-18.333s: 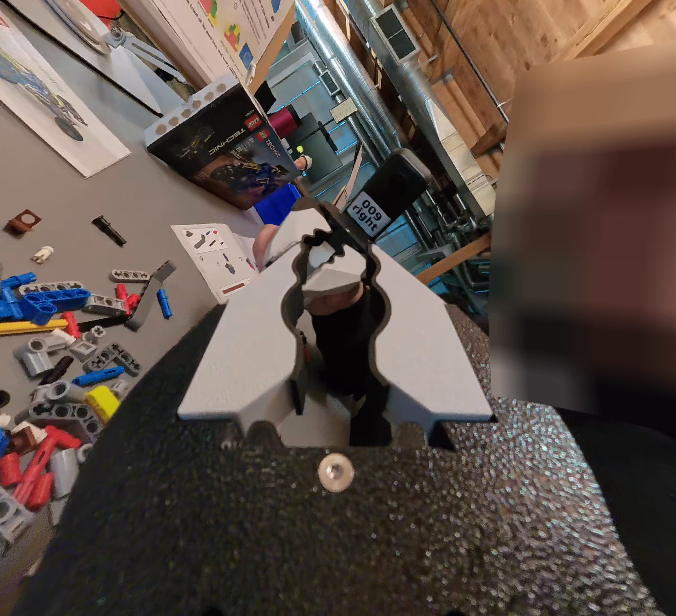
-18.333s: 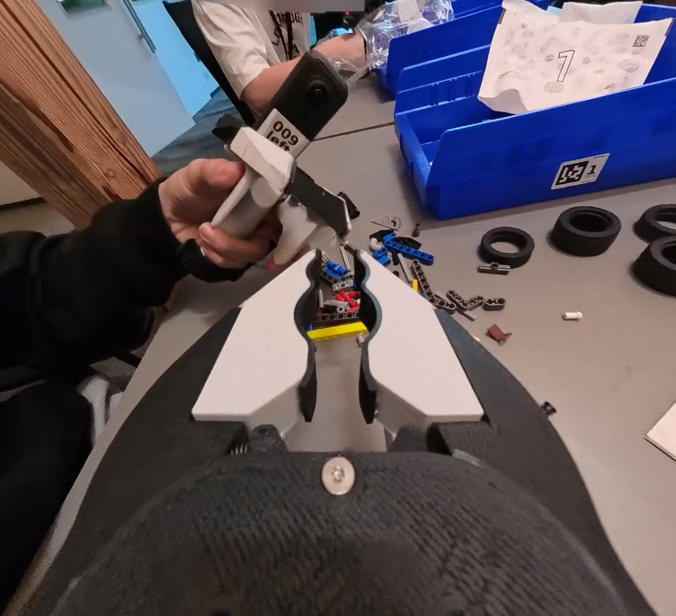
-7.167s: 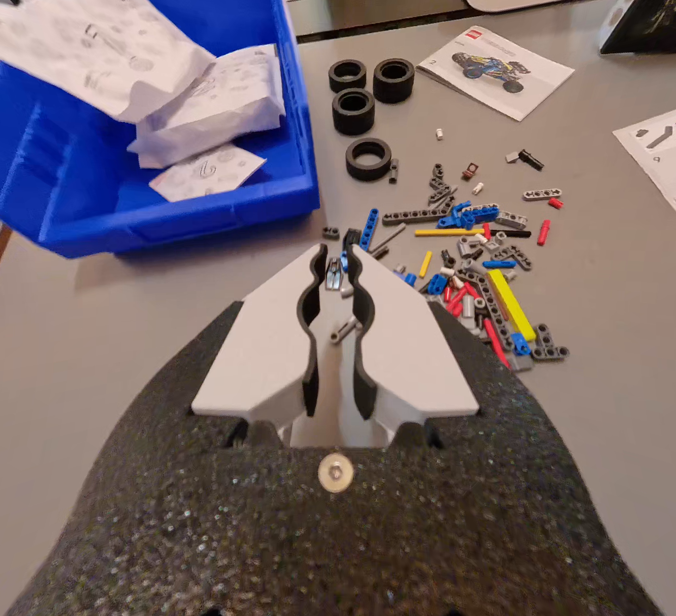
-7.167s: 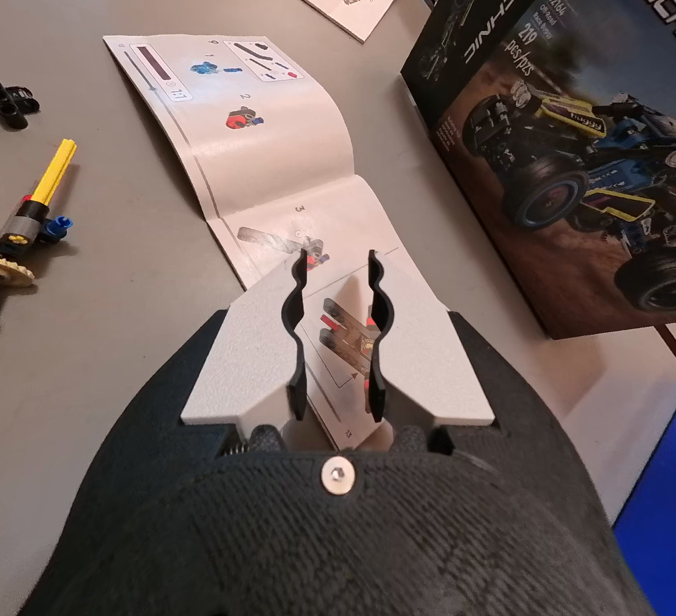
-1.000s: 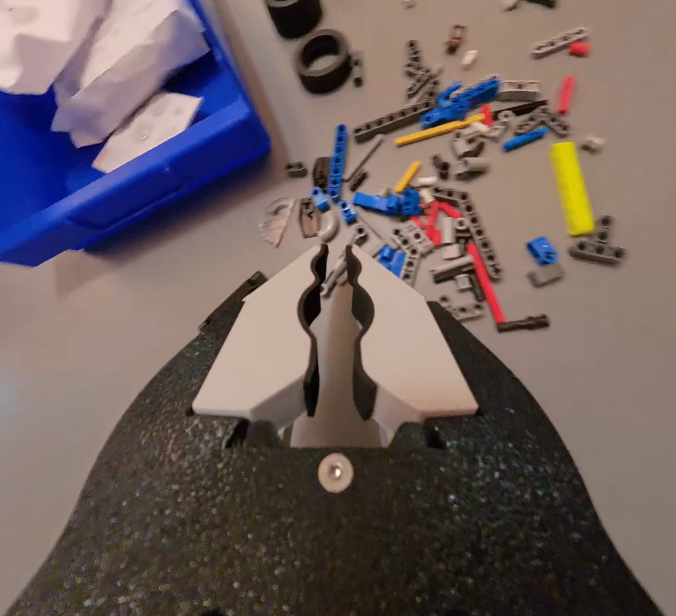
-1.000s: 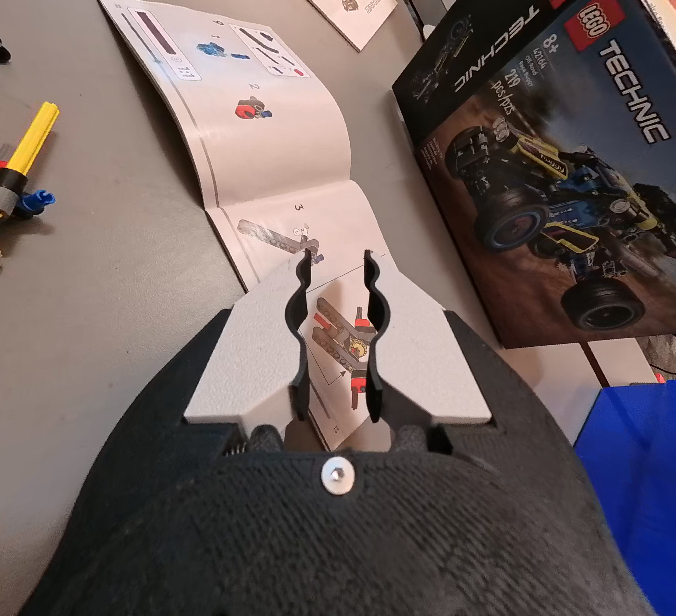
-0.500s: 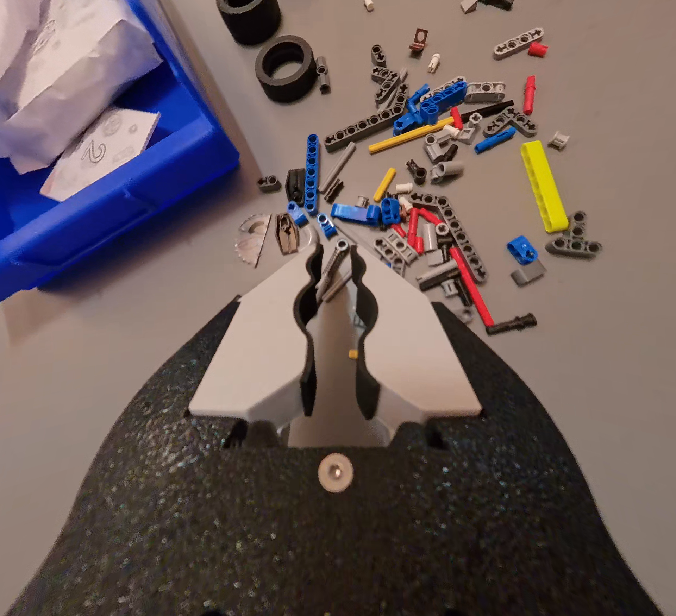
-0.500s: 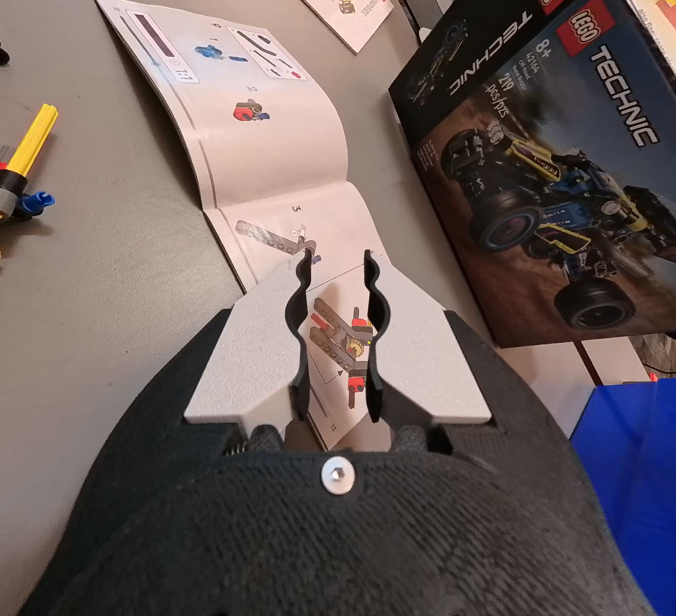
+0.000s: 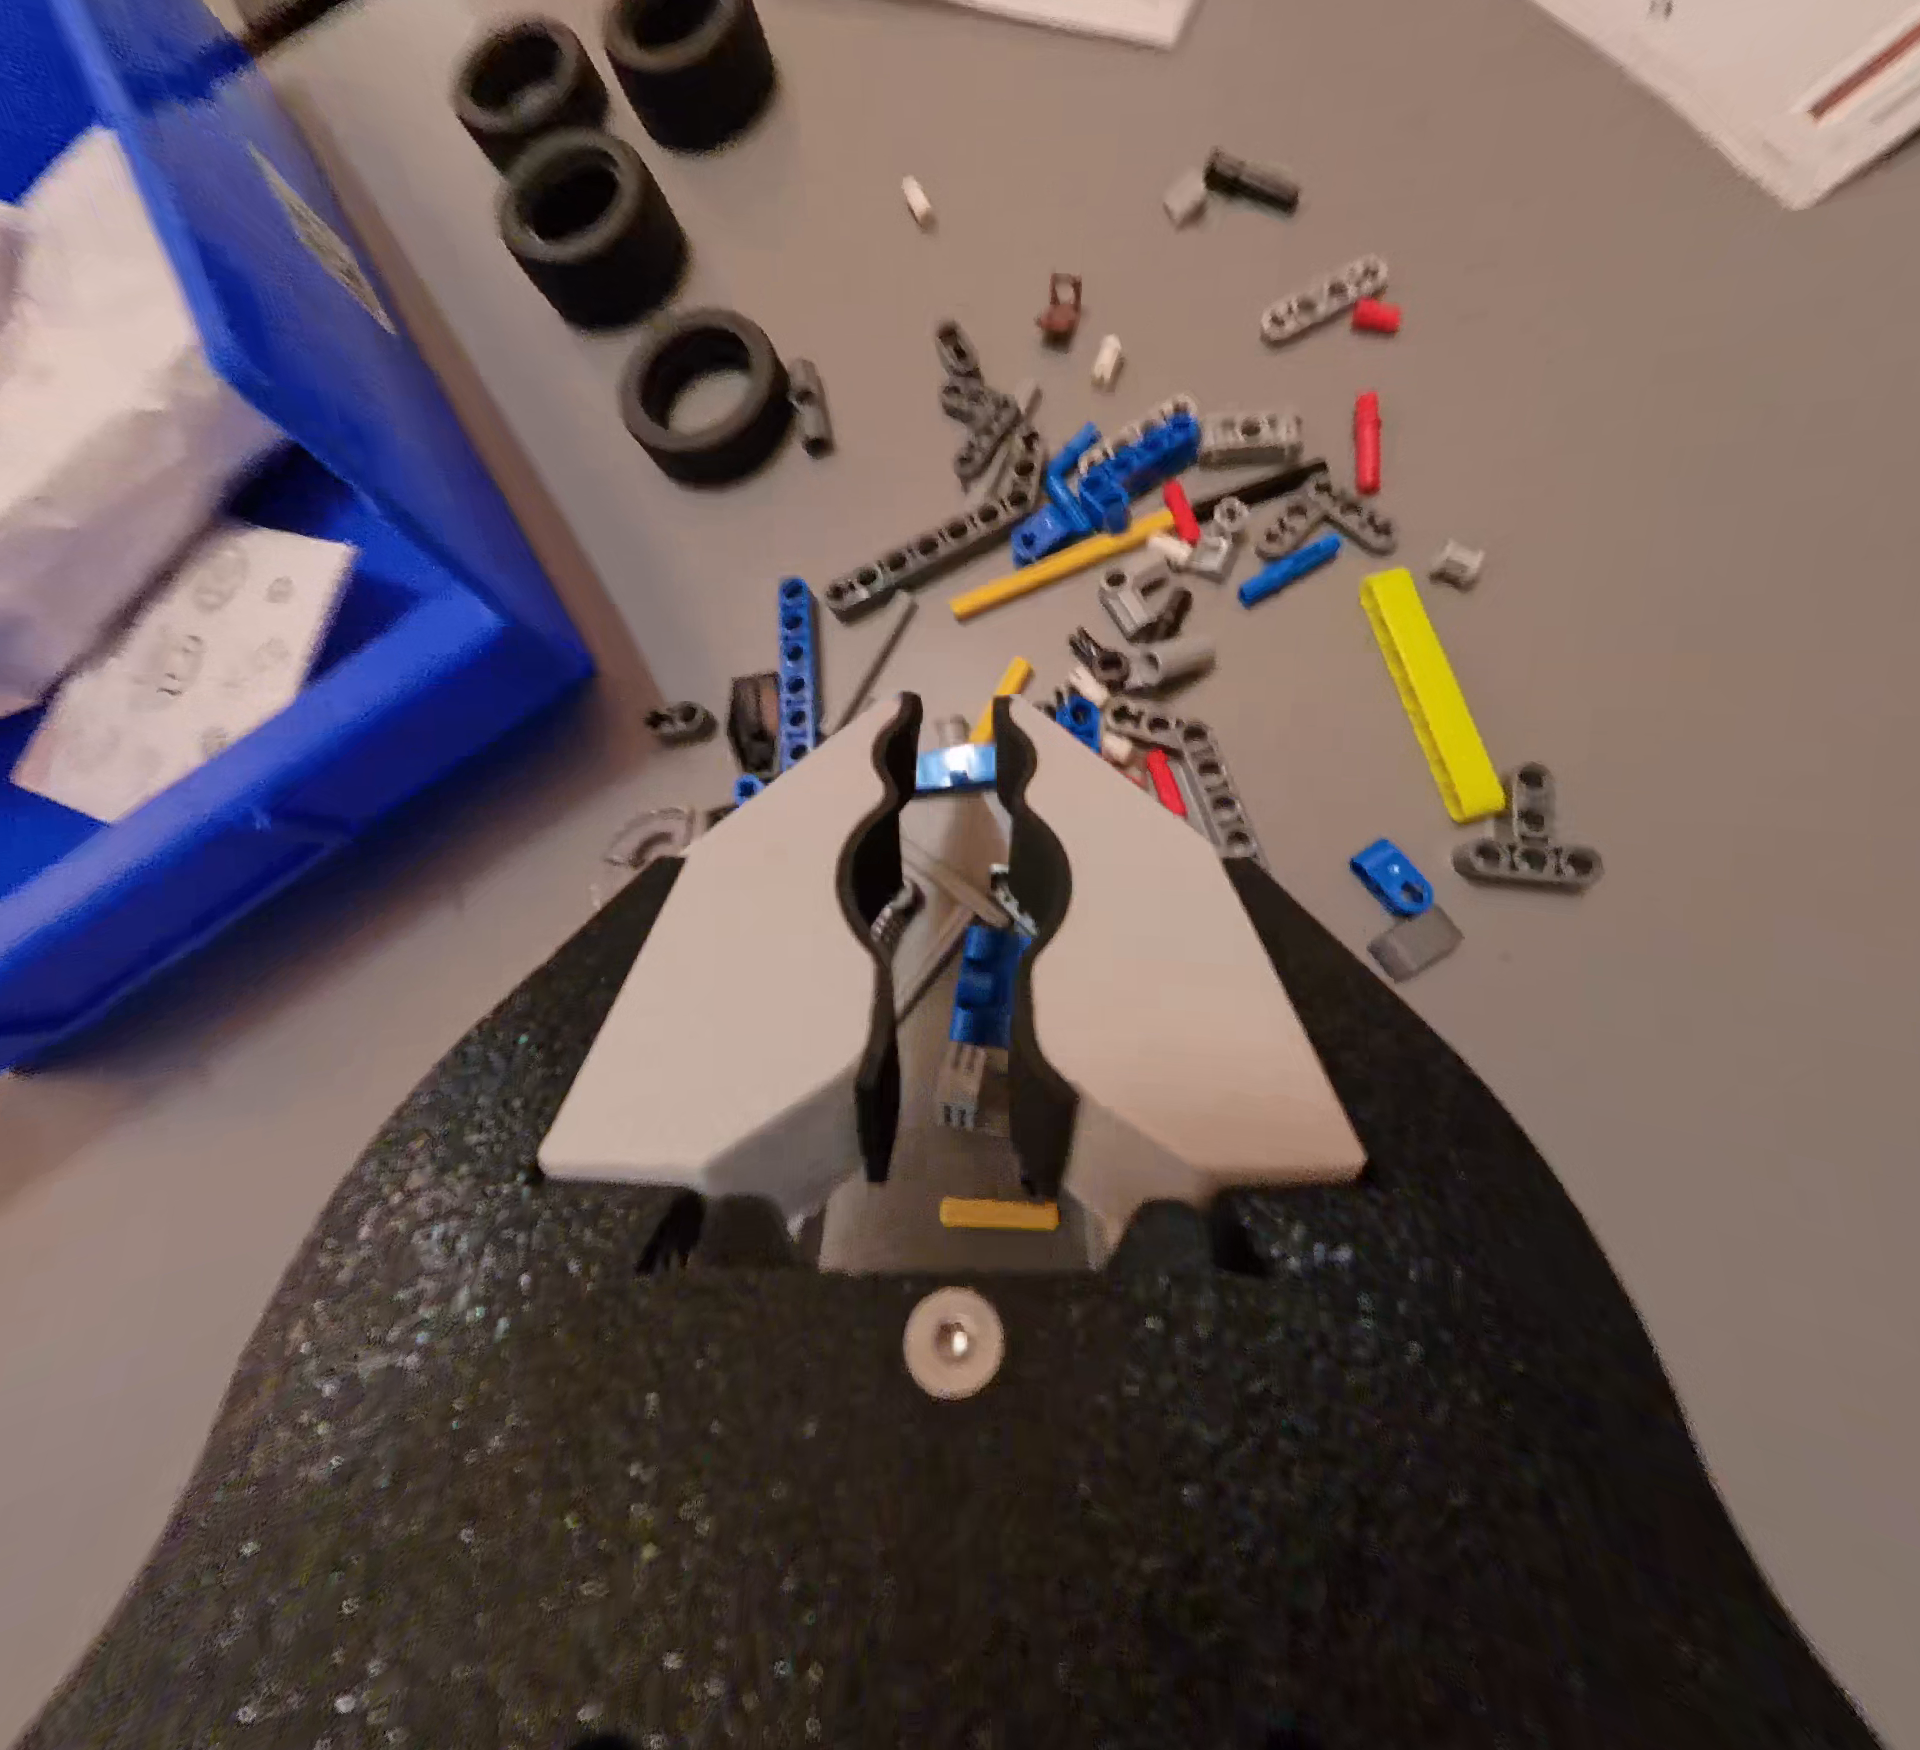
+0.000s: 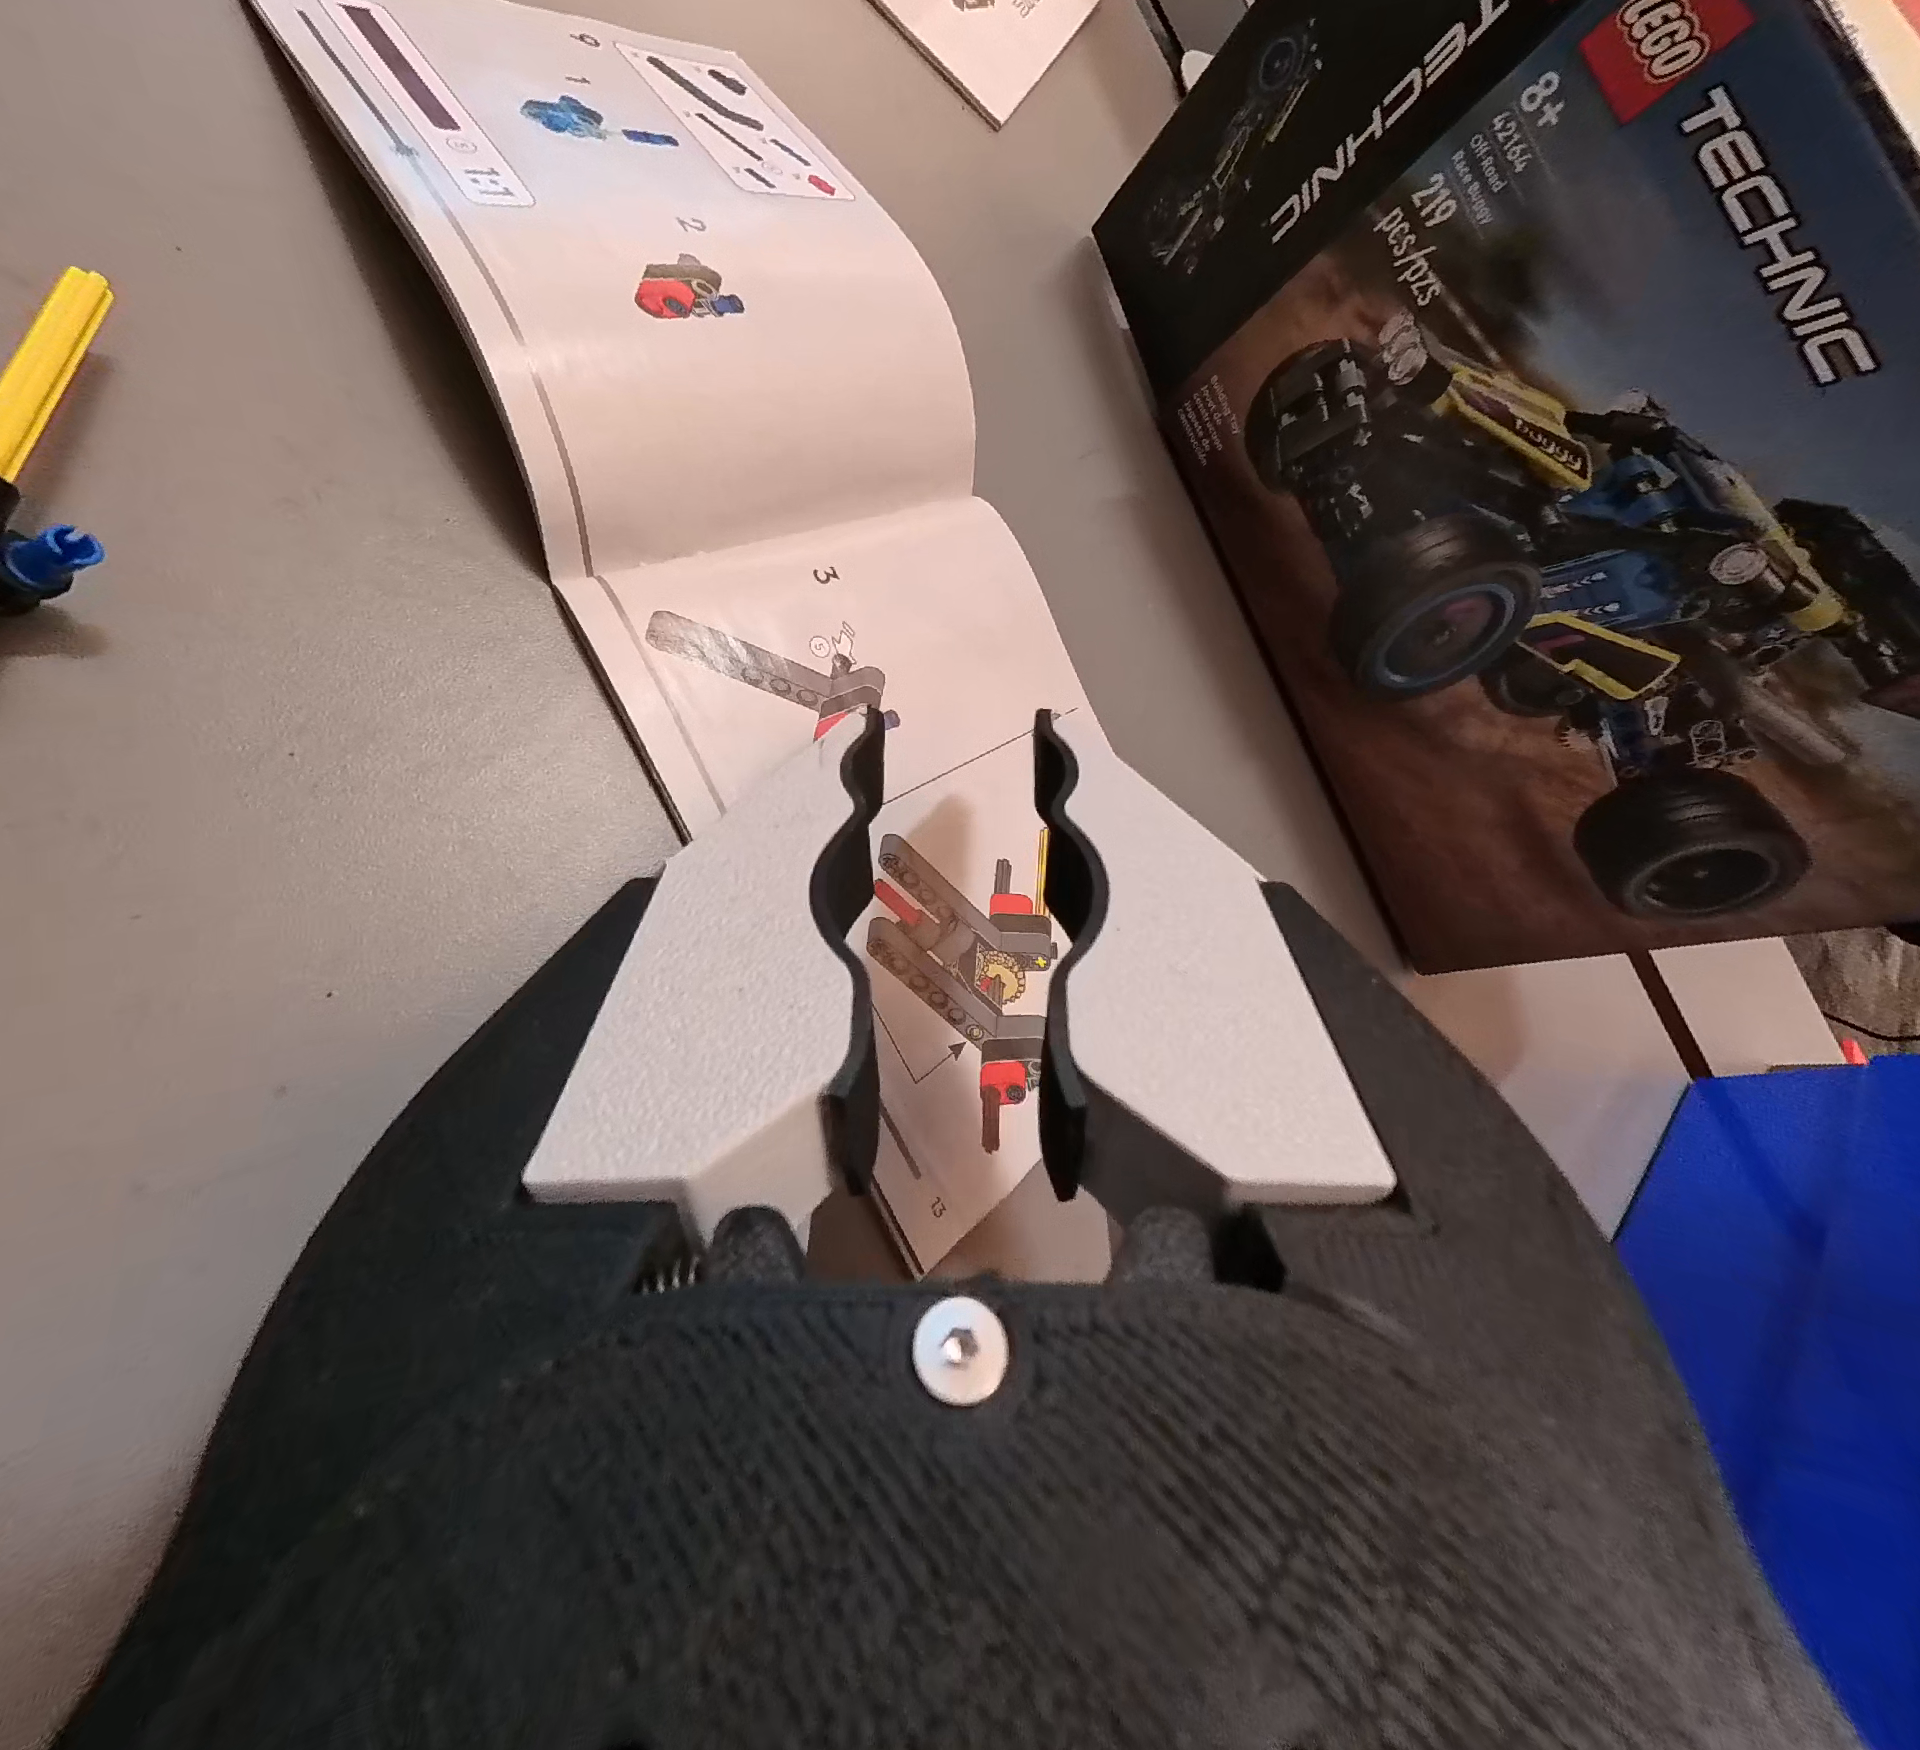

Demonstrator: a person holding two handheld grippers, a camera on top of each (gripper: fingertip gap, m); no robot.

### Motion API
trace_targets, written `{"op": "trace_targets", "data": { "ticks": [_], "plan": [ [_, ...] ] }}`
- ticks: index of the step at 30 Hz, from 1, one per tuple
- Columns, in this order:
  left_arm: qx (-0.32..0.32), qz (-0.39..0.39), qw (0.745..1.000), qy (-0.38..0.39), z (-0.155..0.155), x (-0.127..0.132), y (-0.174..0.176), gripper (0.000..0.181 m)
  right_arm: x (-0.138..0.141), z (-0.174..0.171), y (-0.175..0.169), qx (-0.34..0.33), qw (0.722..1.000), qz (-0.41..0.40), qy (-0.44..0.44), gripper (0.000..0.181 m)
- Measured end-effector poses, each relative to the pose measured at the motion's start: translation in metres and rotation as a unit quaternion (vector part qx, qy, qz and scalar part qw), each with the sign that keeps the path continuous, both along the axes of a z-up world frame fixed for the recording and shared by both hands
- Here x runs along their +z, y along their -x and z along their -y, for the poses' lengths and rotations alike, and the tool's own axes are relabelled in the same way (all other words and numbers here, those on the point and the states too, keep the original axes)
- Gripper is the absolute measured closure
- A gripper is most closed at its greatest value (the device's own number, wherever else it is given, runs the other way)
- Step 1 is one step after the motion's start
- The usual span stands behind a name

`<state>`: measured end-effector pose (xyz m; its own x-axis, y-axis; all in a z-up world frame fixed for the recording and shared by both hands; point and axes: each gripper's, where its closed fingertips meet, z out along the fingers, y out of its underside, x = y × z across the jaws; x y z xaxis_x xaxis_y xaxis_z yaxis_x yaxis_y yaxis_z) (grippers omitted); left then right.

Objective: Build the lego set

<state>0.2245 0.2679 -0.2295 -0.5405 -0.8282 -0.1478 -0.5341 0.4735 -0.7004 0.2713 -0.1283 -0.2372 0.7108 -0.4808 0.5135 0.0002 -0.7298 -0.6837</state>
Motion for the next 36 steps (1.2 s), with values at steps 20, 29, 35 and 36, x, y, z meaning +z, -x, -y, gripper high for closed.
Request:
{"op": "trace_targets", "data": {
  "ticks": [20, 29, 35, 36],
  "plan": [
    [-0.113, -0.04, 0.992, -0.035, 0.038, -0.022, -0.043, 0.176, -0.006, 0.002, -0.001, -0.001, 1.0, -0.009, 0.006, 0.155],
    [-0.124, -0.046, 0.991, -0.034, 0.05, -0.023, -0.04, 0.175, -0.006, 0.002, -0.002, -0.002, 1.0, -0.01, 0.004, 0.155],
    [-0.111, -0.057, 0.992, -0.027, 0.051, -0.025, -0.039, 0.171, -0.006, 0.003, -0.001, -0.001, 1.0, -0.01, 0.005, 0.155],
    [-0.105, -0.058, 0.992, -0.032, 0.05, -0.025, -0.039, 0.171, -0.006, 0.003, -0.001, -0.001, 1.0, -0.01, 0.006, 0.155]
  ]
}}
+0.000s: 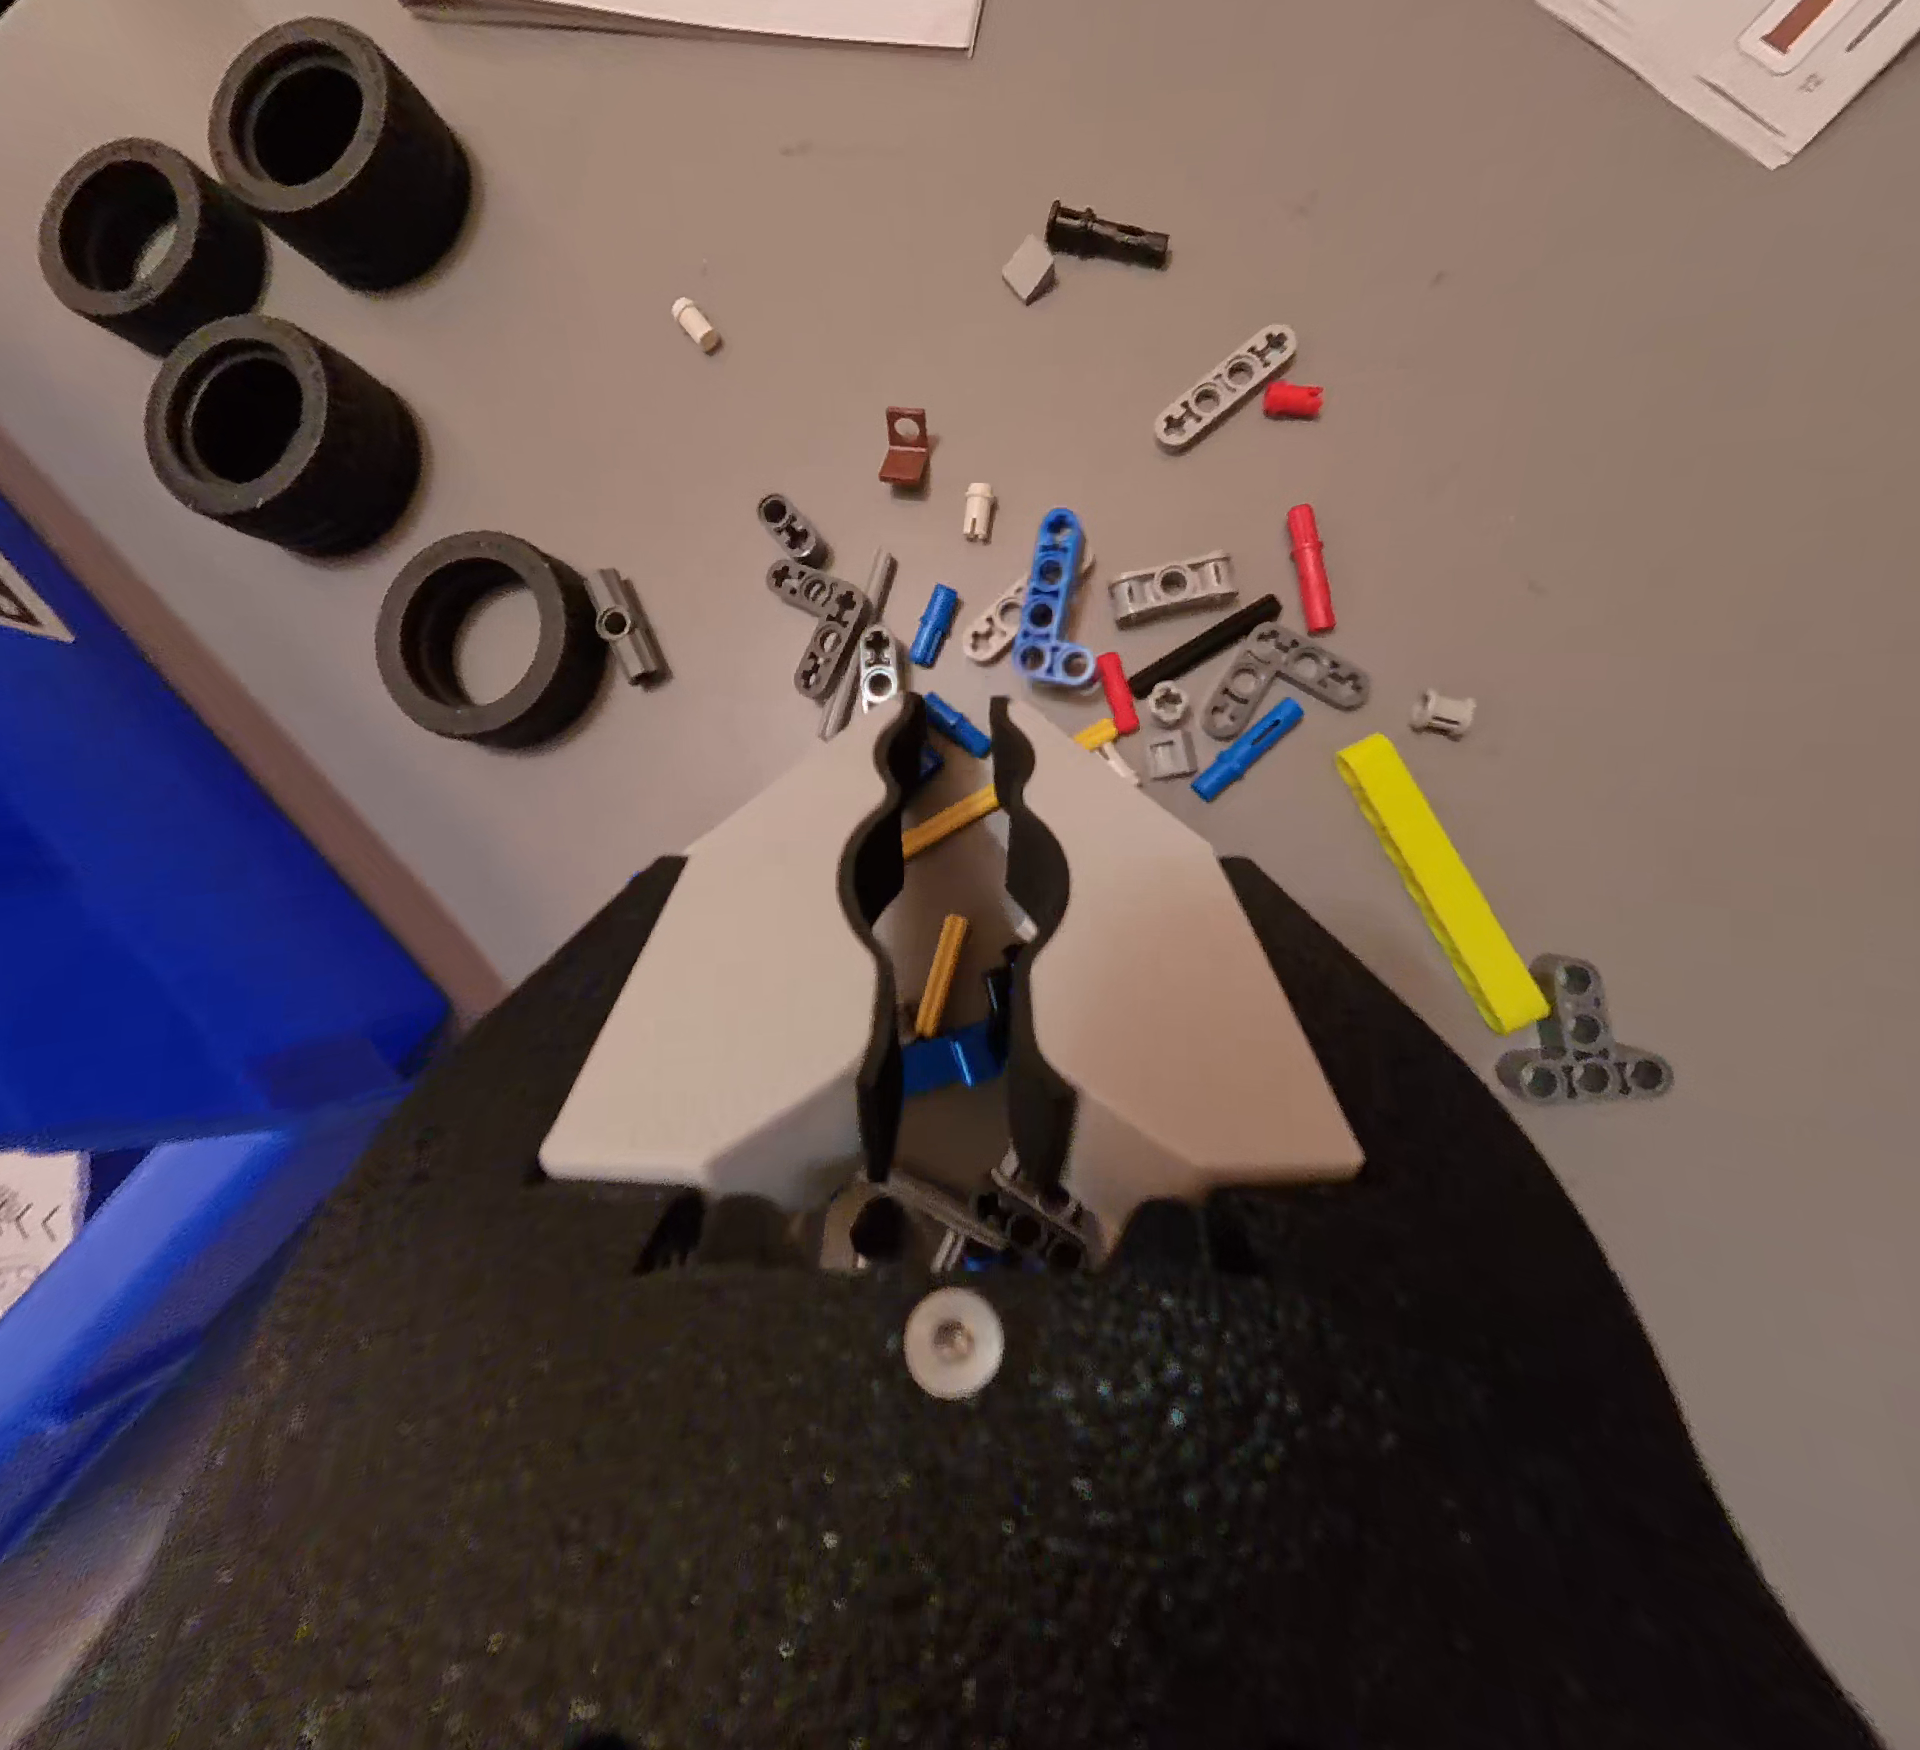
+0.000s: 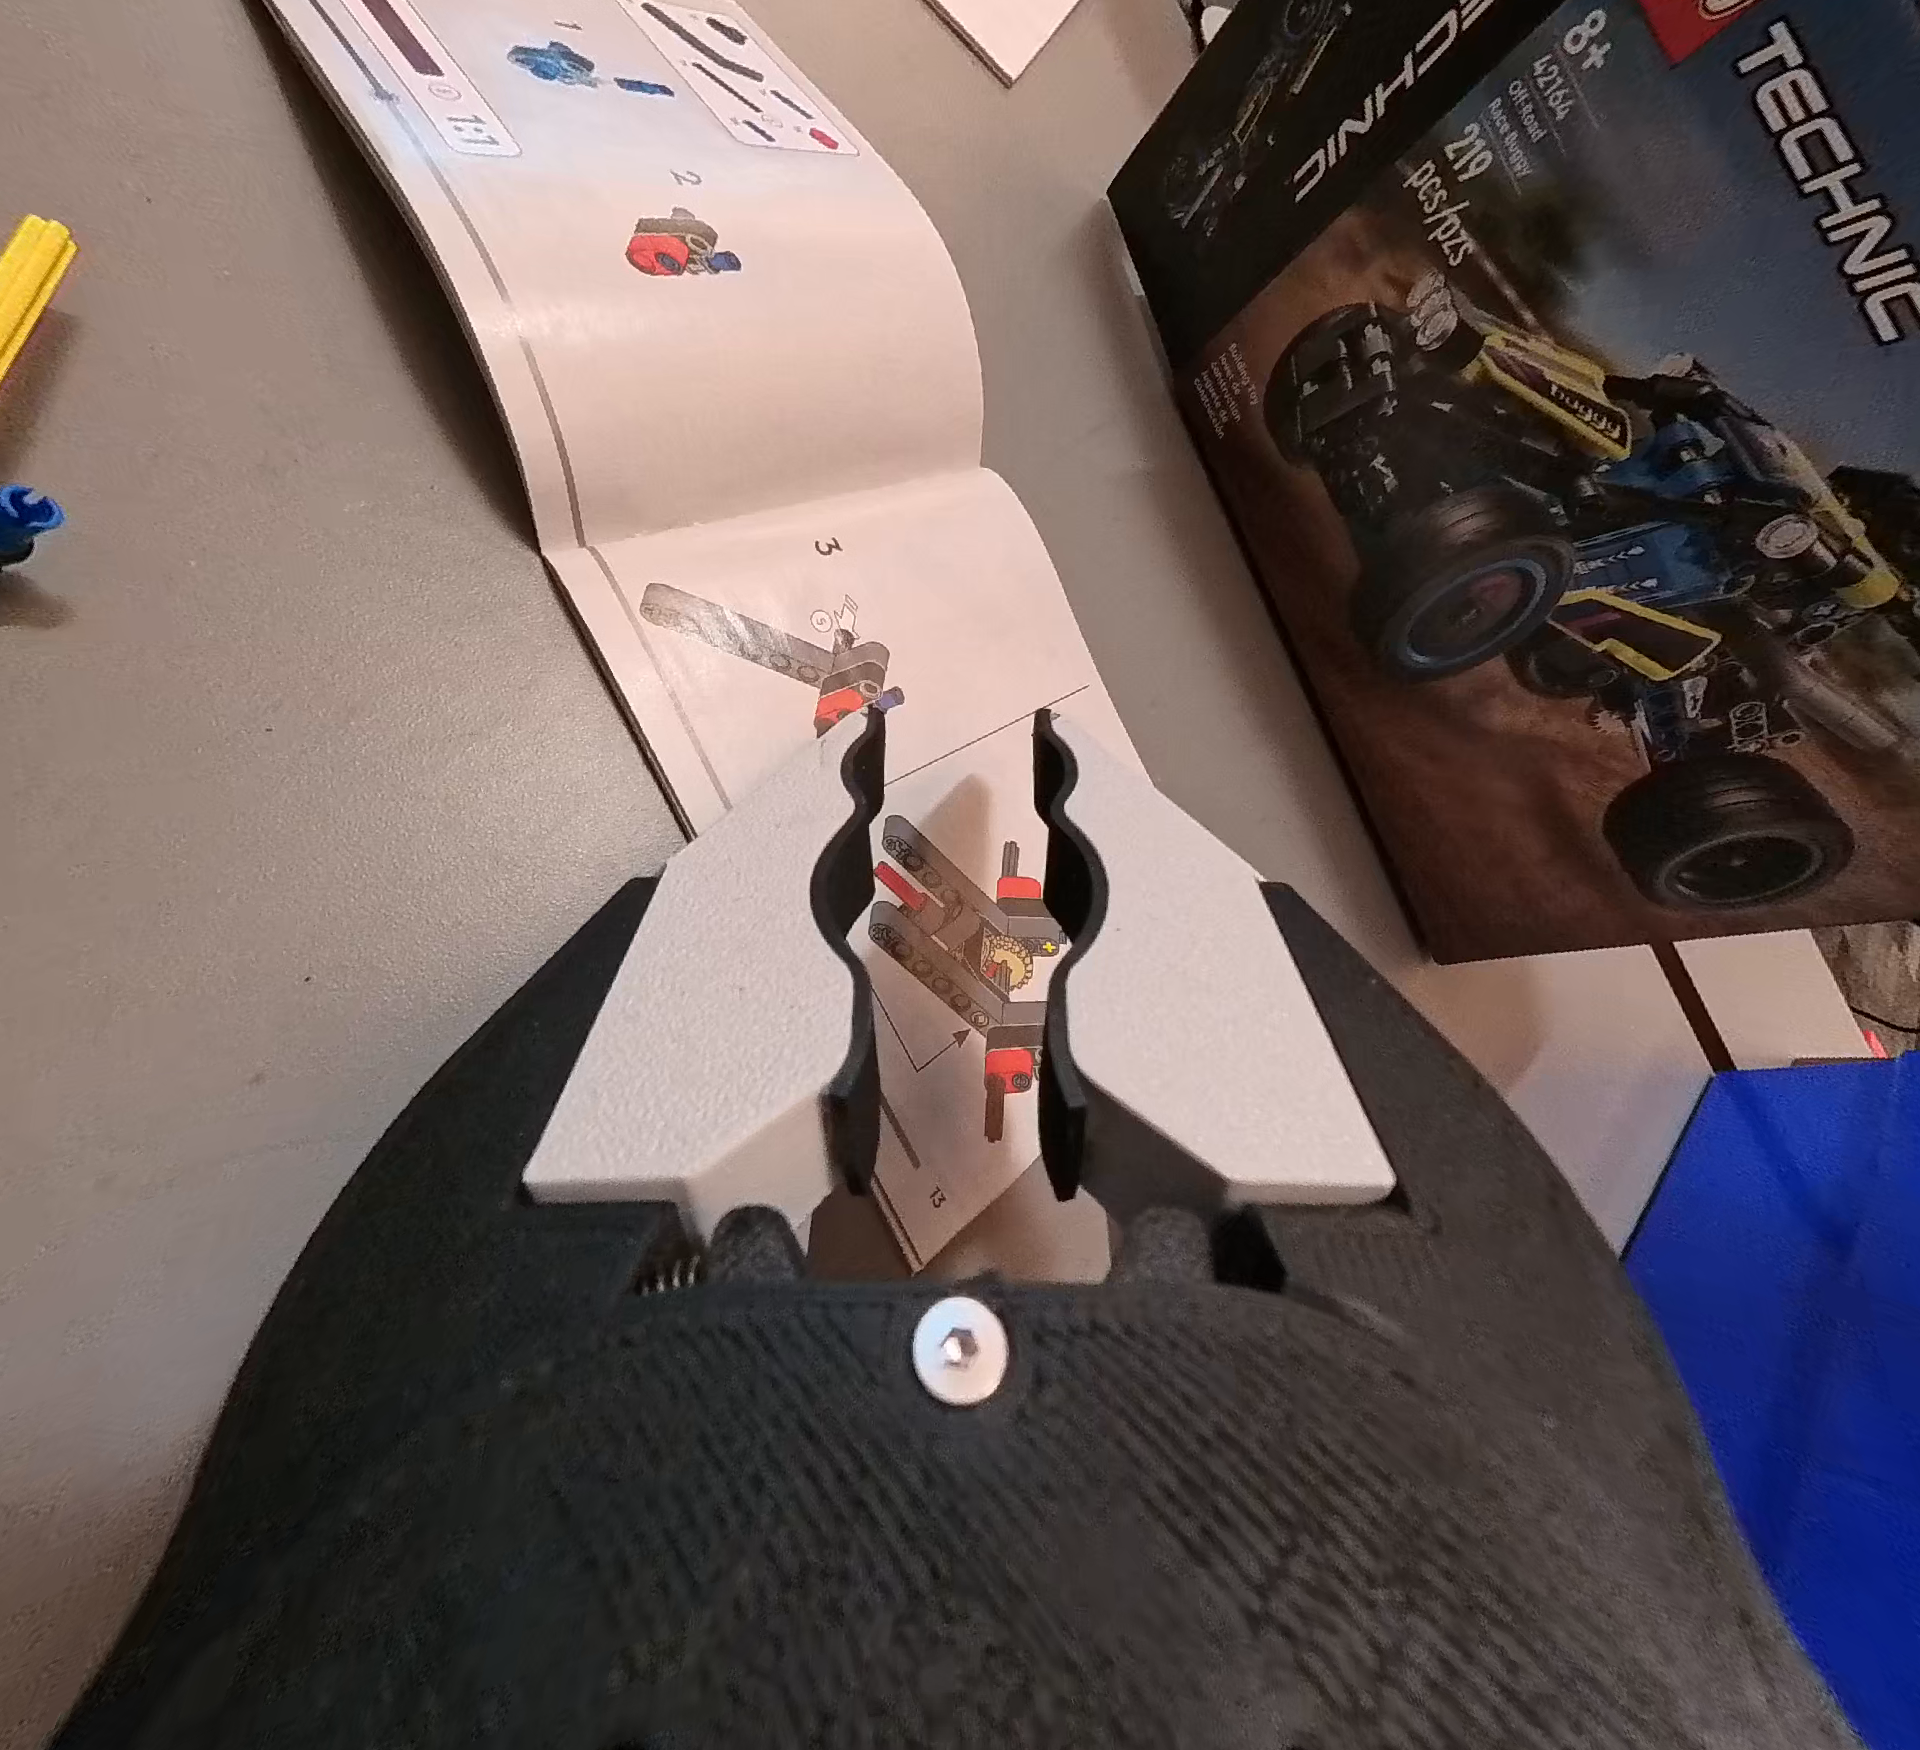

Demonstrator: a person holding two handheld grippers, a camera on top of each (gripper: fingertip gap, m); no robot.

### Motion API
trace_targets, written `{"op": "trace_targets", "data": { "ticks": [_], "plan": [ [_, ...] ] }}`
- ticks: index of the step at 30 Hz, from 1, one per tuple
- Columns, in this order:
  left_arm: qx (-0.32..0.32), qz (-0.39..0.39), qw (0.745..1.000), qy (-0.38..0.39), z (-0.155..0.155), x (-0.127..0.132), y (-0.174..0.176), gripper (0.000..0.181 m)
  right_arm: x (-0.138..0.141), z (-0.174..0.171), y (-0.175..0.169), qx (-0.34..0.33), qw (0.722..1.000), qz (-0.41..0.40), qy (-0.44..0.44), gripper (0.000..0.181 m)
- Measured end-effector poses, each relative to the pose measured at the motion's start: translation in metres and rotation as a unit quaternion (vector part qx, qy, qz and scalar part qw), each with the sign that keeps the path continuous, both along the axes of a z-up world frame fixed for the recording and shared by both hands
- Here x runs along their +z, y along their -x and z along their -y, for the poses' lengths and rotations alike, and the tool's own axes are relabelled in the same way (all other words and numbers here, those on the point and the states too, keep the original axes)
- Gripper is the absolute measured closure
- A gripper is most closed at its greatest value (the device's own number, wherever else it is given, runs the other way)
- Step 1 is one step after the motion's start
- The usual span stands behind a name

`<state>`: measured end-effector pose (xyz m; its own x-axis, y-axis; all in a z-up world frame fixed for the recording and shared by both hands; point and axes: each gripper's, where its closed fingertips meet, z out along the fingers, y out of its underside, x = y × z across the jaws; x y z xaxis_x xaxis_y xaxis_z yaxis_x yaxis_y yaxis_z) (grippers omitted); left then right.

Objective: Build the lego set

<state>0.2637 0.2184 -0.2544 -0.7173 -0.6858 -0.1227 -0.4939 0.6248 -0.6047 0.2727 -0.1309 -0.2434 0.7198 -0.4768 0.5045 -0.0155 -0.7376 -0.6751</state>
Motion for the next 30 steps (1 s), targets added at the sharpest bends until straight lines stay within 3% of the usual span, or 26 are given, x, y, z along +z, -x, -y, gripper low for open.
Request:
{"op": "trace_targets", "data": {
  "ticks": [4, 16, 23, 26, 30],
  "plan": [
    [0.025, 0.005, 1.0, -0.011, -0.006, 0.002, -0.001, 0.172, 0.0, 0.0, 0.0, 0.0, 1.0, 0.0, 0.001, 0.155],
    [0.012, -0.006, 1.0, -0.007, 0.001, -0.004, 0.002, 0.178, 0.001, -0.002, 0.002, 0.004, 1.0, 0.002, 0.002, 0.155],
    [0.01, 0.072, 0.997, 0.011, 0.007, 0.03, 0.002, 0.178, 0.003, -0.001, 0.001, 0.004, 1.0, 0.003, -0.001, 0.155],
    [-0.018, 0.1, 0.994, 0.041, 0.029, 0.05, 0.013, 0.179, 0.006, -0.002, 0.002, 0.005, 1.0, 0.005, -0.008, 0.154],
    [-0.127, 0.105, 0.982, 0.097, 0.099, 0.065, 0.05, 0.178, 0.012, -0.008, 0.006, 0.022, 0.999, 0.003, -0.026, 0.151]
  ]
}}
